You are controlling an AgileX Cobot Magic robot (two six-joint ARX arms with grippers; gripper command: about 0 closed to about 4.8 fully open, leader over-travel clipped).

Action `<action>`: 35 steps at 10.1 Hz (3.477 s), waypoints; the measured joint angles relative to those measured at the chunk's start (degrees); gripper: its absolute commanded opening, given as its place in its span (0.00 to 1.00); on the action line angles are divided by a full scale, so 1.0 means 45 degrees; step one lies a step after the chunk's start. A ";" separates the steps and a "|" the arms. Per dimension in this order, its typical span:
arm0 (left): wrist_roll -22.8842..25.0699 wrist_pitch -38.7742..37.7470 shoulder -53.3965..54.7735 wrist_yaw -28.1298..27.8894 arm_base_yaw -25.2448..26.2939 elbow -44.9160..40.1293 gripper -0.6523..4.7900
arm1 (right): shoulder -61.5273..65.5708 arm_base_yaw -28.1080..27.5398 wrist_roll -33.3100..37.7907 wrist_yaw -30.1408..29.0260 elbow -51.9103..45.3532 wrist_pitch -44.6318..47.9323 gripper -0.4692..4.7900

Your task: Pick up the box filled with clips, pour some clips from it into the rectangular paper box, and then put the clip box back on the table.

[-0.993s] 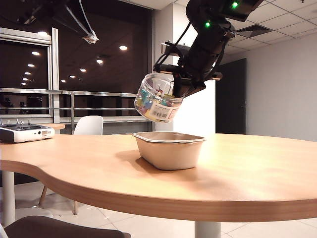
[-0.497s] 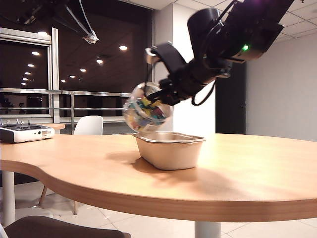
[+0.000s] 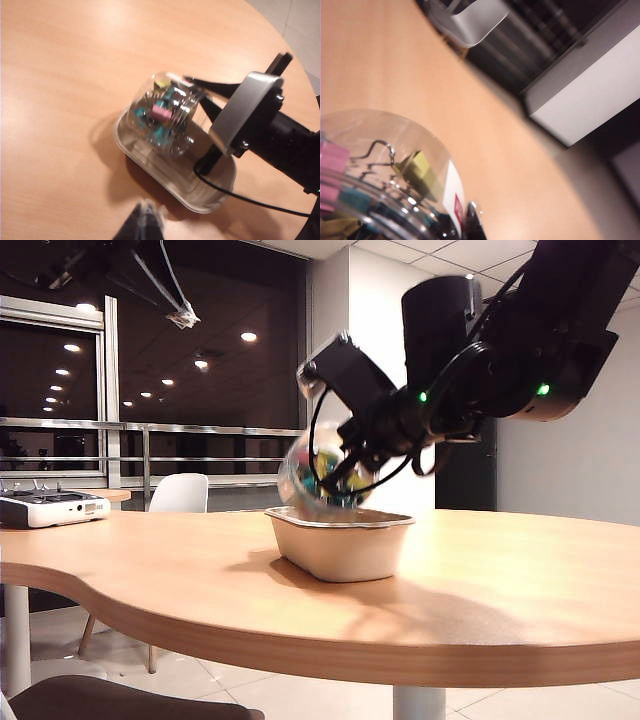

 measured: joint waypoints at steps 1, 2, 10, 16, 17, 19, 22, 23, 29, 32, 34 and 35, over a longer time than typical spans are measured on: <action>0.0005 0.0005 0.0000 -0.0005 0.0005 0.0000 0.11 | 0.0000 0.0005 -0.0787 0.0136 0.0029 0.0923 0.09; 0.0005 0.0000 0.0000 0.0000 0.0000 0.0000 0.11 | 0.0000 0.0019 -0.3395 0.0102 -0.0136 0.1083 0.09; 0.0000 -0.0136 0.0000 -0.0005 0.0005 0.0000 0.11 | 0.0151 0.0466 -0.5430 0.0228 -0.0525 0.3449 0.09; 0.0005 -0.0189 0.0000 0.0000 0.0000 0.0000 0.11 | 0.0573 0.0457 -0.8913 -0.0277 -0.0631 0.5673 0.09; 0.0000 -0.0189 0.0000 0.0005 0.0000 0.0000 0.11 | 0.0573 0.0452 -0.9267 -0.0447 -0.0631 0.5683 0.09; 0.0000 -0.0189 0.0000 0.0005 0.0005 0.0000 0.11 | 0.0549 0.0457 -1.0040 -0.0767 -0.0631 0.5761 0.09; 0.0000 -0.0189 0.0000 0.0005 0.0005 0.0000 0.11 | 0.0520 0.0461 -1.0112 -0.0792 -0.0636 0.5756 0.09; 0.0000 -0.0189 0.0000 0.0005 0.0000 0.0000 0.11 | 0.0476 0.0466 -1.0316 -0.0865 -0.0636 0.5756 0.09; 0.0000 -0.0189 0.0000 0.0005 0.0000 0.0000 0.11 | 0.0452 0.0447 -1.2638 -0.1486 -0.0636 0.5761 0.09; 0.0000 -0.0189 0.0000 0.0005 0.0005 0.0000 0.11 | -0.0282 0.0471 -1.2643 -0.1520 -0.0636 0.5916 0.09; 0.0000 -0.0189 0.0000 0.0005 0.0005 0.0000 0.11 | -0.0277 0.0471 -1.0914 -0.1146 -0.0641 0.5659 0.09; 0.0000 -0.0189 0.0000 0.0005 0.0005 0.0000 0.11 | -0.0204 0.0461 -1.0146 -0.1064 -0.0758 0.4619 0.09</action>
